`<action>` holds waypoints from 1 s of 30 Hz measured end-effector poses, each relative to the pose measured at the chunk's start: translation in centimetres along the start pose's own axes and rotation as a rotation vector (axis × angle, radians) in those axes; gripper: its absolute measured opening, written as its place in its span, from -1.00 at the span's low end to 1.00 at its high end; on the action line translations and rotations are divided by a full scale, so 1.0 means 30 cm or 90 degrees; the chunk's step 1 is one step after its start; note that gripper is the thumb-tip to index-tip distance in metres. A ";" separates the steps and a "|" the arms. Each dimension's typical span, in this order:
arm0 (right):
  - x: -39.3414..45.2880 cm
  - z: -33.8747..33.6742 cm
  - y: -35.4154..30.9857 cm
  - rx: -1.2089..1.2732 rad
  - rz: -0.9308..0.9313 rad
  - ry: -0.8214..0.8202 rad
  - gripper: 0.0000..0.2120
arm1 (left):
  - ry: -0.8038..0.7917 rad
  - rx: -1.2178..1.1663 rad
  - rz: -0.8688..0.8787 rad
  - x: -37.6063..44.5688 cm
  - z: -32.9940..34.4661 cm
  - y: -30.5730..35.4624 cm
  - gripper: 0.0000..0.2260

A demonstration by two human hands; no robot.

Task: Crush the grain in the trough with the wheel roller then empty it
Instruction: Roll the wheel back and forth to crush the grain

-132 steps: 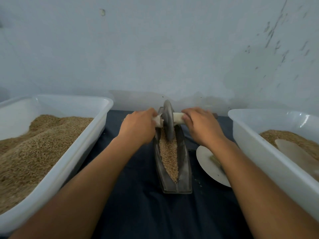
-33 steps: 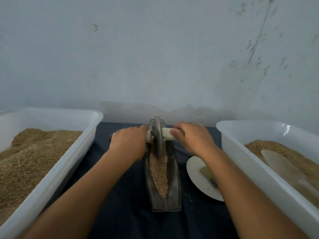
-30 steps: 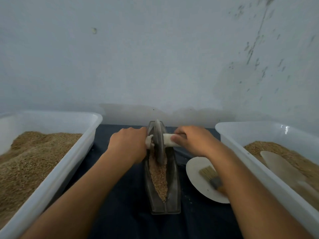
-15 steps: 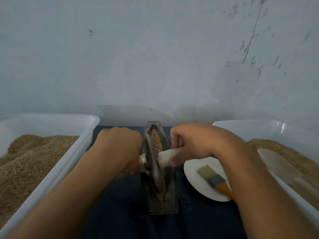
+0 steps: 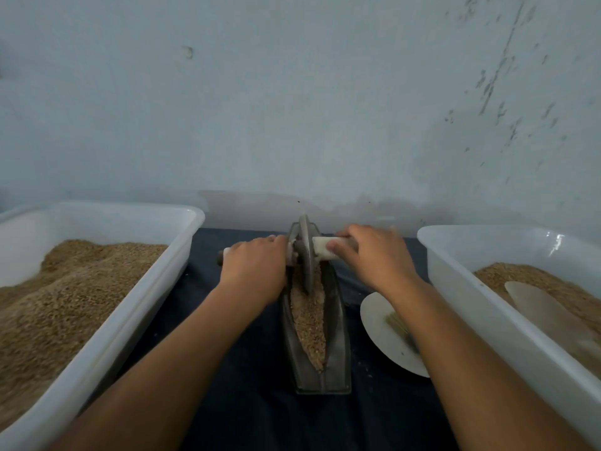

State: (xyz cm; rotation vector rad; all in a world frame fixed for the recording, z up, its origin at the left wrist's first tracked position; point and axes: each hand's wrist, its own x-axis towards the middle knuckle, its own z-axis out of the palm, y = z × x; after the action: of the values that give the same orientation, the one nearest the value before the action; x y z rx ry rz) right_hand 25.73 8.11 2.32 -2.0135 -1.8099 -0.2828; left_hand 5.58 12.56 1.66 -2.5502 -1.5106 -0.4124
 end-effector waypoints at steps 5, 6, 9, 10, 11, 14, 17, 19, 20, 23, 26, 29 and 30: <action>0.008 0.022 -0.007 -0.037 0.003 0.003 -0.64 | 0.038 -0.028 0.032 0.008 0.017 -0.002 -0.72; 0.008 0.010 -0.002 -0.022 0.002 -0.031 -0.65 | 0.017 -0.017 0.023 0.006 0.006 0.000 -0.75; -0.001 -0.059 0.015 0.082 0.026 -0.162 -0.71 | -0.046 0.009 -0.008 -0.007 -0.049 0.007 -0.80; -0.010 -0.087 0.017 0.100 0.026 -0.199 -0.72 | -0.057 0.016 -0.009 -0.013 -0.071 0.010 -0.81; -0.020 -0.115 0.017 0.099 0.020 -0.233 -0.73 | -0.061 0.030 -0.001 -0.022 -0.094 0.015 -0.82; -0.049 -0.190 -0.003 0.062 0.005 -0.316 -0.72 | -0.073 0.094 0.039 -0.060 -0.166 0.038 -0.78; -0.073 -0.245 -0.040 0.021 -0.001 -0.359 -0.65 | -0.086 0.131 0.054 -0.095 -0.224 0.057 -0.77; -0.086 -0.268 -0.065 0.002 -0.012 -0.372 -0.62 | -0.091 0.144 0.067 -0.109 -0.250 0.061 -0.75; -0.090 -0.276 -0.075 -0.003 -0.019 -0.372 -0.62 | -0.098 0.147 0.071 -0.113 -0.258 0.059 -0.73; -0.090 -0.278 -0.089 -0.009 -0.039 -0.356 -0.64 | -0.135 0.139 0.067 -0.110 -0.265 0.046 -0.68; -0.075 -0.256 -0.077 -0.007 -0.038 -0.342 -0.66 | -0.147 0.113 0.060 -0.093 -0.243 0.032 -0.70; -0.054 -0.208 -0.042 0.013 -0.027 -0.320 -0.69 | -0.129 0.090 0.041 -0.064 -0.198 0.020 -0.75; -0.047 -0.187 -0.027 0.030 -0.018 -0.307 -0.69 | -0.112 0.081 0.035 -0.052 -0.176 0.018 -0.77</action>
State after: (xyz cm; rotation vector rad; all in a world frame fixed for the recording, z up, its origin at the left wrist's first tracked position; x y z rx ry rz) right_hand 25.45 4.46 6.87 -2.1540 -2.0962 0.2605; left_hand 4.51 9.60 6.22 -2.5778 -1.4662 -0.0830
